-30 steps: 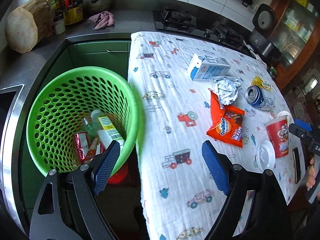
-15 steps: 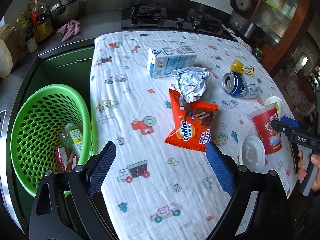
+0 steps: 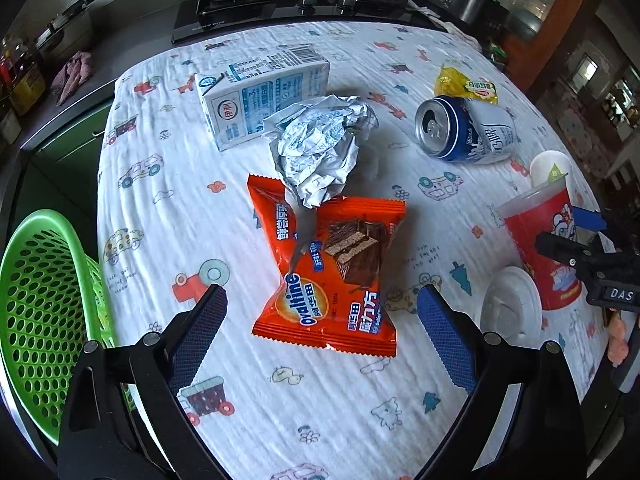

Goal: Collect trash
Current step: 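Grasp the orange Ovaltine wrapper with left while right grasps the red paper cup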

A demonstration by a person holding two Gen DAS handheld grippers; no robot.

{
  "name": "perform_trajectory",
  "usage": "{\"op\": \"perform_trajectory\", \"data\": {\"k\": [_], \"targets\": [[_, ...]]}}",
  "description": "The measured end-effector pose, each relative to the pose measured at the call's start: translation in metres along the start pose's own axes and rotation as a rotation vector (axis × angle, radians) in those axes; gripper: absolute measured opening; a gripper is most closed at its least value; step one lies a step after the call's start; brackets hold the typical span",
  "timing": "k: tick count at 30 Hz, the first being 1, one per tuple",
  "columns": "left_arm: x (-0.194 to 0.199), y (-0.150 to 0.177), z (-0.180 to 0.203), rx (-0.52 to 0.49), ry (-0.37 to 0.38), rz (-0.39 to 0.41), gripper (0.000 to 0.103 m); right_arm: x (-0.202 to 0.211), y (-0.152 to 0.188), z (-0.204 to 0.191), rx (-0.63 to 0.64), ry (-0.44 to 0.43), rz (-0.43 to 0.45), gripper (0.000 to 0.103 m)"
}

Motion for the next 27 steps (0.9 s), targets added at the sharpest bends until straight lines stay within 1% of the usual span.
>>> {"op": "perform_trajectory", "data": {"k": [2, 4, 6, 9, 11, 12, 13, 14, 15, 19, 20, 22, 27], "targets": [[-0.008, -0.002, 0.002, -0.005, -0.003, -0.013, 0.095, -0.002, 0.0, -0.001, 0.017, 0.014, -0.002, 0.085], [-0.014, -0.002, 0.001, -0.007, -0.01, -0.024, 0.095, -0.004, 0.0, -0.001, 0.024, 0.025, 0.0, 0.077], [-0.019, -0.003, 0.001, -0.011, -0.011, -0.027, 0.095, -0.004, -0.001, 0.0, 0.026, 0.03, -0.002, 0.072], [-0.022, -0.005, 0.003, -0.019, -0.01, -0.023, 0.091, -0.005, -0.002, 0.002, 0.018, 0.023, -0.008, 0.071], [-0.024, -0.005, 0.005, -0.029, -0.005, -0.027, 0.077, -0.005, -0.002, 0.003, 0.017, 0.021, -0.008, 0.07], [-0.025, -0.004, 0.006, -0.03, -0.001, -0.033, 0.073, -0.004, -0.002, 0.003, 0.015, 0.02, -0.007, 0.07], [-0.027, -0.003, 0.007, -0.029, 0.007, -0.037, 0.063, -0.003, -0.001, 0.004, 0.016, 0.018, -0.005, 0.07], [-0.028, -0.001, 0.008, -0.029, 0.011, -0.041, 0.058, -0.003, -0.001, 0.004, 0.016, 0.018, -0.004, 0.07], [-0.027, 0.0, 0.007, -0.029, 0.007, -0.037, 0.057, -0.001, -0.001, 0.004, 0.016, 0.018, 0.0, 0.07], [-0.019, 0.004, 0.008, -0.047, -0.001, -0.016, 0.049, 0.007, -0.001, 0.003, 0.017, 0.01, 0.014, 0.07], [-0.015, 0.006, 0.008, -0.046, 0.001, -0.008, 0.045, 0.01, -0.001, 0.002, 0.018, 0.007, 0.019, 0.07], [-0.007, 0.008, 0.008, -0.042, 0.011, 0.007, 0.039, 0.018, -0.002, -0.001, 0.023, -0.001, 0.036, 0.07], [0.019, 0.016, 0.004, -0.042, -0.005, 0.063, 0.037, 0.04, -0.003, -0.013, 0.044, -0.023, 0.082, 0.07]]}}
Point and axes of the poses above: each gripper's, at about its wrist camera, not at the fingertips, and x roughly against the way its jaws point, z to its right, y to its underside, the point moved 7 cm from there along -x, roughly the way its jaws point, and after that the axes turned 11 degrees about -x, right-handed, at the moved point
